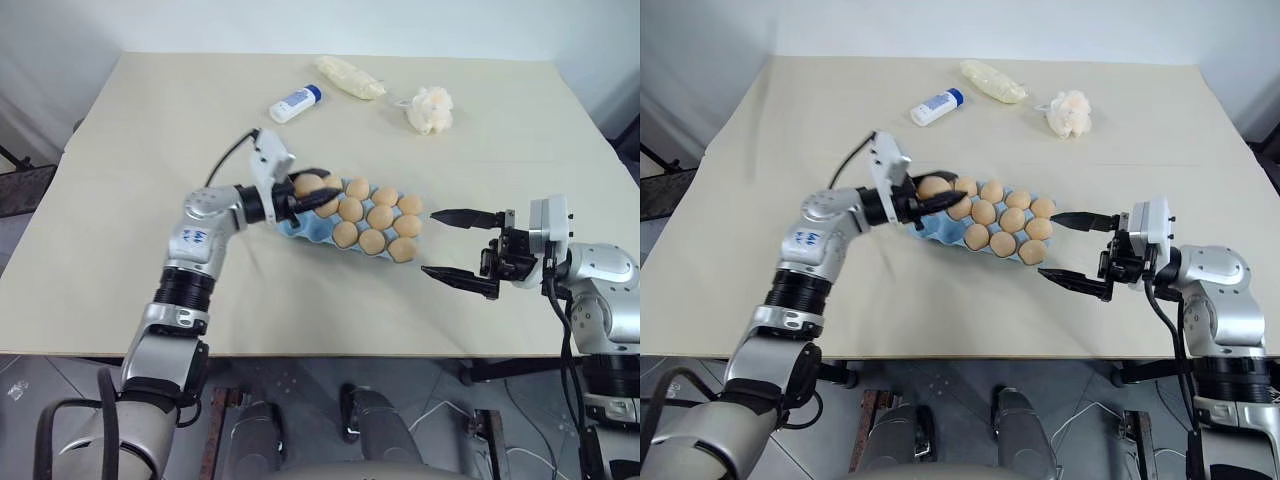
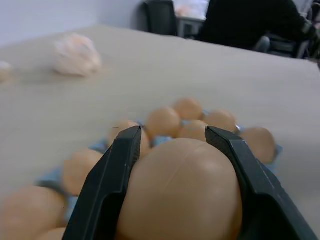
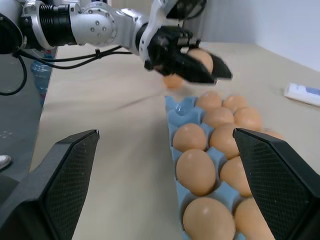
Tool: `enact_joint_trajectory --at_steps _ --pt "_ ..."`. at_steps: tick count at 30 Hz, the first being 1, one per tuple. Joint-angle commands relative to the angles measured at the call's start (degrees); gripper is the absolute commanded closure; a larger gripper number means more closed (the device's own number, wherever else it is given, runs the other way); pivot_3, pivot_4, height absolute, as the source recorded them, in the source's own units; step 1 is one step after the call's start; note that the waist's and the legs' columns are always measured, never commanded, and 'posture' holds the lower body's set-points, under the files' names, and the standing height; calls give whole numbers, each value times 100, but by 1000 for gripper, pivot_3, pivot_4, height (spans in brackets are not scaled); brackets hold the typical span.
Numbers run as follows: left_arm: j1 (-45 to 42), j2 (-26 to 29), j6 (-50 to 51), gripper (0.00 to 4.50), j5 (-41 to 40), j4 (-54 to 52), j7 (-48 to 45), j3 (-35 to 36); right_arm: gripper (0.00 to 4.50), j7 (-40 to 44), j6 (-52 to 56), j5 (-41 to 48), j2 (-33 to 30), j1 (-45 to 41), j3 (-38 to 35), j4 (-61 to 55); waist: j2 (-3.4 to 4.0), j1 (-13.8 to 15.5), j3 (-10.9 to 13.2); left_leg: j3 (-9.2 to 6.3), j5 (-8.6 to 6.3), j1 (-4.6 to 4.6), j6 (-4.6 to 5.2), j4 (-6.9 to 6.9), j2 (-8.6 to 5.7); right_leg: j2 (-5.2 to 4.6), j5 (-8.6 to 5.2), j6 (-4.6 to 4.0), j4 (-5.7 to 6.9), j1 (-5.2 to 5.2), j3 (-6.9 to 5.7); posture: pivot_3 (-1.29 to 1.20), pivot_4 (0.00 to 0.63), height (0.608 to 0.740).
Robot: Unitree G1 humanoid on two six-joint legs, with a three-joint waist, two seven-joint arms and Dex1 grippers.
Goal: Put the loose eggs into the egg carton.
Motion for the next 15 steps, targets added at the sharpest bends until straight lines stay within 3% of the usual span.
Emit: enact_joint_trajectory --at_steps 1,7,15 --pt "58 0 -230 2730 150 -38 -128 -115 0 -203 -21 96 -35 152 -261 -371 0 3 0 -2 0 1 0 0 0 0 0 0 0 1 0 0 150 740" --pt "56 -44 -255 2730 279 150 -45 -153 0 -390 10 119 -60 398 -293 -577 0 14 0 -4 0 0 5 2 -1 -2 0 0 -1 4 -1 0 150 740" --pt "-109 -141 -265 198 333 187 278 33 0 -413 37 107 -82 313 -250 -514 -1 17 1 -6 0 -1 7 3 -1 -2 0 0 -1 5 -3 0 150 740"
